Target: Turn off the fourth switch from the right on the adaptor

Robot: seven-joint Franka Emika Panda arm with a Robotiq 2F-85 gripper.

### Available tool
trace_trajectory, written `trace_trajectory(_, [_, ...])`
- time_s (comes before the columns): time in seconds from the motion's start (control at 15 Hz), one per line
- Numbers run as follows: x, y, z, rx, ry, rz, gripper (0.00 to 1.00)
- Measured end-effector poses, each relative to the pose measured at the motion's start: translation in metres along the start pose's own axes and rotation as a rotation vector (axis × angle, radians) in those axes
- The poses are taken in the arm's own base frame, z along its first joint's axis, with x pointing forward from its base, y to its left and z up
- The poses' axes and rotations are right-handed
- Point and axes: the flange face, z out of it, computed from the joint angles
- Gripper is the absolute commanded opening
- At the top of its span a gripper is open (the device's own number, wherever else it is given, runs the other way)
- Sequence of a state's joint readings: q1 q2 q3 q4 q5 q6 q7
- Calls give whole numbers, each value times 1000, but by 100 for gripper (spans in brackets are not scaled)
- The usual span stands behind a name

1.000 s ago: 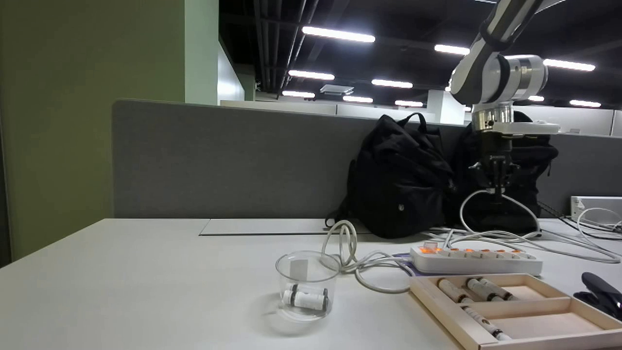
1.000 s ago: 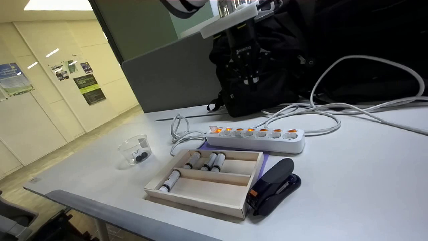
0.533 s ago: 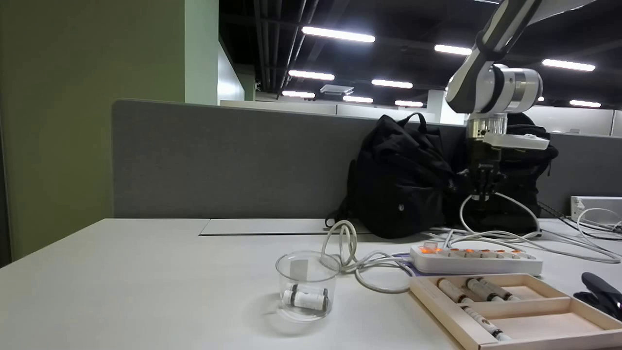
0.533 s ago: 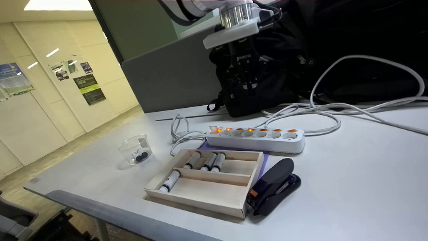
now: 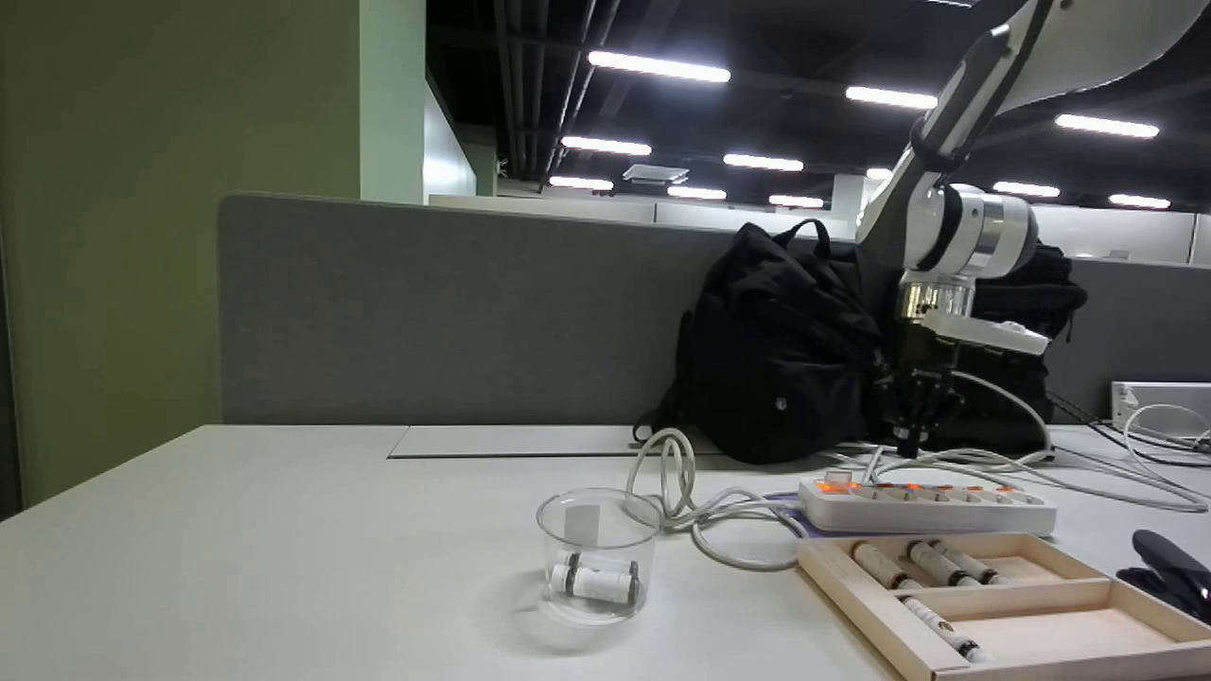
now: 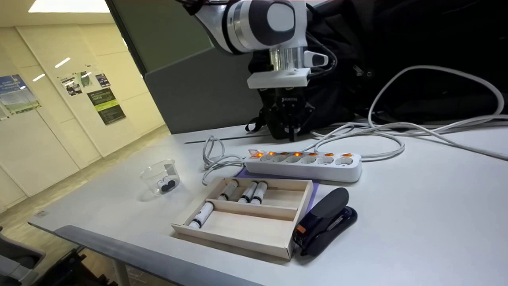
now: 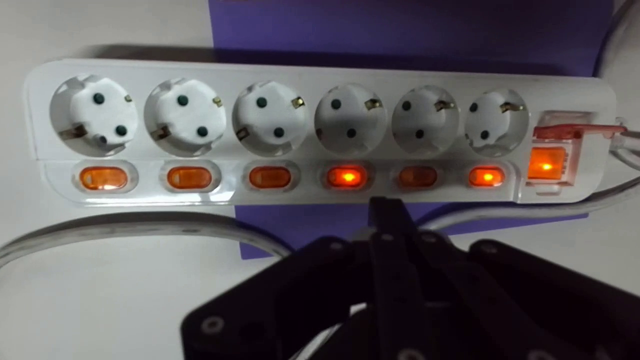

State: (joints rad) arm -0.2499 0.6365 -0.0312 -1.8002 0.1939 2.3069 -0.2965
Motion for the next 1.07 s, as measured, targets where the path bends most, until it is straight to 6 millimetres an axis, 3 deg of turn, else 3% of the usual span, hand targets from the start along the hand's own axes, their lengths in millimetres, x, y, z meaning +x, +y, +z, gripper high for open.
trace_trajectory(0.33, [4, 14, 23, 16, -21, 25, 0])
trace_trajectory(1.07, [2, 18, 27, 56, -61, 45, 0])
